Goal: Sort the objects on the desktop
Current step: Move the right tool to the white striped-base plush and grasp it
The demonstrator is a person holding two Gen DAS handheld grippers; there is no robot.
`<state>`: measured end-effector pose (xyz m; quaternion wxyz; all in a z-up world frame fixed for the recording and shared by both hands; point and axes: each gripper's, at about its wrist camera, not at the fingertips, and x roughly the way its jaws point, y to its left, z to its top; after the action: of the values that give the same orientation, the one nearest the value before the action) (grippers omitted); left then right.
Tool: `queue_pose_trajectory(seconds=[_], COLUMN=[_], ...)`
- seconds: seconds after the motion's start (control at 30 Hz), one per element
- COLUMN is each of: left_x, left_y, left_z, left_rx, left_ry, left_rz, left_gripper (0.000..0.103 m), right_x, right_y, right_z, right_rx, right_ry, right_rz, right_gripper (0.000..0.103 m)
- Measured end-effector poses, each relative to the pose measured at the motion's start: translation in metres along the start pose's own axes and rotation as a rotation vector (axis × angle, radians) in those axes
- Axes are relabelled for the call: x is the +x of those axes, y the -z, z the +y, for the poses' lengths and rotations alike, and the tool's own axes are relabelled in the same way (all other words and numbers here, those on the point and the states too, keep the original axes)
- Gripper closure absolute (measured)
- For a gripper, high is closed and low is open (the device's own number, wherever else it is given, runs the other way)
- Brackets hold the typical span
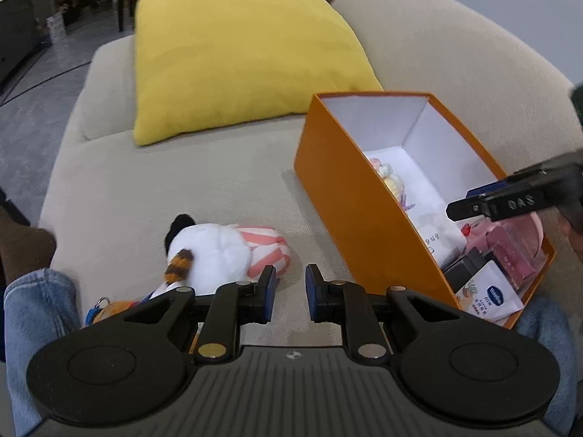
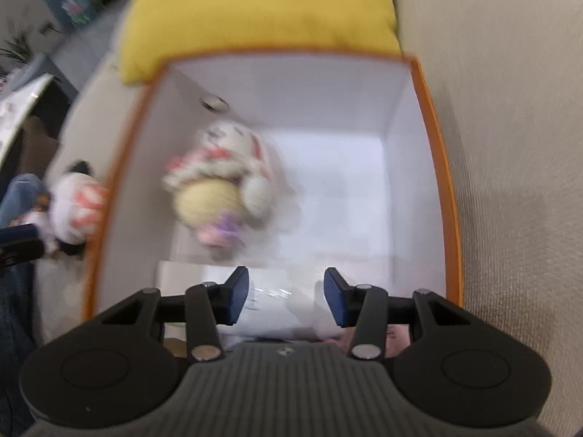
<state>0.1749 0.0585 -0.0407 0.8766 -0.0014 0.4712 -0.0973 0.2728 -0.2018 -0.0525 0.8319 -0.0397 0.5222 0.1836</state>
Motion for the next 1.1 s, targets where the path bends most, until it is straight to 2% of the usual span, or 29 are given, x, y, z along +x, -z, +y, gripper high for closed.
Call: queue_pose_trajectory(seconds=[0.2, 0.33, 0.5, 0.67, 0.8, 0.9, 1.03, 1.1], left_x=[-0.031, -0.046, -0.059, -0.07, -0.061, -0.051, -0.032, -0.022], left_y=[0.012, 0.018, 0.026, 0.037, 0.043, 0.043, 0.04, 0.041], left_z=[0.006, 0.019, 0.047, 0.079, 0.094, 0.099, 0.1, 0.107], left_rx=[-0.02, -0.059, -0.15, -0.257, -0.317, -0.324, -0.247, -0.3], left_ry=[-0.086, -0.12, -0.174, -0.168, -0.138, -0.117, -0.113, -0.101], left_rz=[-0.099, -0.097, -0.074, -0.076, -0.045, -0.033, 0.027, 0.054], left_gripper=[0.084, 0.084, 0.084, 0.082, 0.076, 0.076, 0.075, 0.073], right_x=[-0.031, -0.042, -0.041, -0.03, -0.009, 0.005, 0.02, 0.028], right_y=[0.016, 0.023, 0.016, 0.015, 0.009, 0.003, -0.01, -0.015], right_z=[0.034, 0.062, 0.101, 0.132, 0.16, 0.176, 0.187, 0.19], right_rx=[-0.131, -0.204, -0.286, -0.372, -0.451, -0.523, -0.597, -0.622], right_ry=[-0.066, -0.092, -0.139, -0.174, -0.191, -0.186, -0.149, -0.149], right_rz=[-0.218, -0.321, -0.298, -0.25, -0.188, -0.164, -0.14, -0.119], right_gripper=[0.055, 0.055, 0.056, 0.056, 0.055, 0.054, 0.05, 0.047])
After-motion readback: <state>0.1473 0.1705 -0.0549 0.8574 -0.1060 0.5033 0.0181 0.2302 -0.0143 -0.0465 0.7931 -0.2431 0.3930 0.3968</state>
